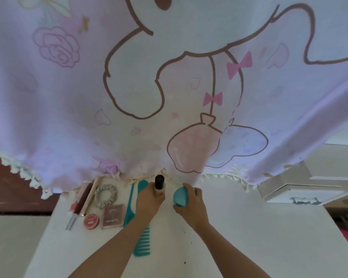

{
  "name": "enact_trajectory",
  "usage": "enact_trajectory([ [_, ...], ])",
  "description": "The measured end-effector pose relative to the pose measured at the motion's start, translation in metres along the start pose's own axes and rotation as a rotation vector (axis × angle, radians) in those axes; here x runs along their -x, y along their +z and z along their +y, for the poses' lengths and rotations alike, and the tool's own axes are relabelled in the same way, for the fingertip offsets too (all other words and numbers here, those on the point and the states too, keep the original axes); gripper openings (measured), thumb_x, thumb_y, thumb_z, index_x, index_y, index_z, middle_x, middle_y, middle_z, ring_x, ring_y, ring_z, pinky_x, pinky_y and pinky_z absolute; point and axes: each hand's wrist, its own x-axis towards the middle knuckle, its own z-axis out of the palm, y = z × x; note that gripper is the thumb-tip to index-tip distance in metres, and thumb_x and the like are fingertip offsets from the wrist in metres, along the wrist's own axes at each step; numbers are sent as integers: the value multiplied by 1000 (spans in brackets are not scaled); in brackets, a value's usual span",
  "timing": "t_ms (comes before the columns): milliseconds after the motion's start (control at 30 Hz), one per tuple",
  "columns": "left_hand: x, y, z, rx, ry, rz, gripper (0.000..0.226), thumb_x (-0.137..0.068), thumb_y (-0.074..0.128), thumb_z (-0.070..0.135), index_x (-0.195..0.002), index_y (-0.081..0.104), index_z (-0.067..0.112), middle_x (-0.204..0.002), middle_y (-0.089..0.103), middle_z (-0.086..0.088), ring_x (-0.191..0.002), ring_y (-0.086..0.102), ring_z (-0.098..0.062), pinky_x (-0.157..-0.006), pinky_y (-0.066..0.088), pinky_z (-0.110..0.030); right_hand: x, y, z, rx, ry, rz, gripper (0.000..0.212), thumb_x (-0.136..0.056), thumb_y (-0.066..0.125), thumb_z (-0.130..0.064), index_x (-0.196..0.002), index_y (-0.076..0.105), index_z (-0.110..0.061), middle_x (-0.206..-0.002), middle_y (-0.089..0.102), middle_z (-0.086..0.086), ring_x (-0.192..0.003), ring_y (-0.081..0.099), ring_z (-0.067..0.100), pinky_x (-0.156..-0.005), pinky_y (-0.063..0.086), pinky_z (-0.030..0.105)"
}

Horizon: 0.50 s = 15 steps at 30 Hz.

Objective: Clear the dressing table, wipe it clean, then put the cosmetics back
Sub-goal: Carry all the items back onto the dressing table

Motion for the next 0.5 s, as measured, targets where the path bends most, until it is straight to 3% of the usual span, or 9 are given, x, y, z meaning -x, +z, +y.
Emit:
enact_trajectory([
  [200, -26, 2, -6, -5, 20, 24, 23, -85, 55, 25, -72, 45, 9, -69, 54, -9, -71, 56, -31, -60, 33, -28, -32, 13, -6, -17, 6, -5, 75, -74, 71, -24, -137, 30, -22, -137, 29, 6, -117, 46, 25, -92, 45, 32],
  [333, -34, 2, -2, 3, 57, 60, 32, -82, 50, 34, -63, 44, 9, -68, 59, -16, -65, 54, -29, -59, 31, -28, -40, 17, -5, -5, 3, -5, 74, -74, 70, -25, -137, 31, -22, -139, 27, 5, -117, 47, 26, -91, 45, 32],
  [500, -38, 7, -9, -4, 88, 59, 46, -74, 41, 44, -71, 55, 0, -73, 63, -19, -71, 58, -33, -60, 32, -28, -50, 24, -8, -50, 4, 23, 73, -75, 71, -27, -136, 32, -21, -140, 27, 6, -119, 45, 25, -92, 45, 33],
])
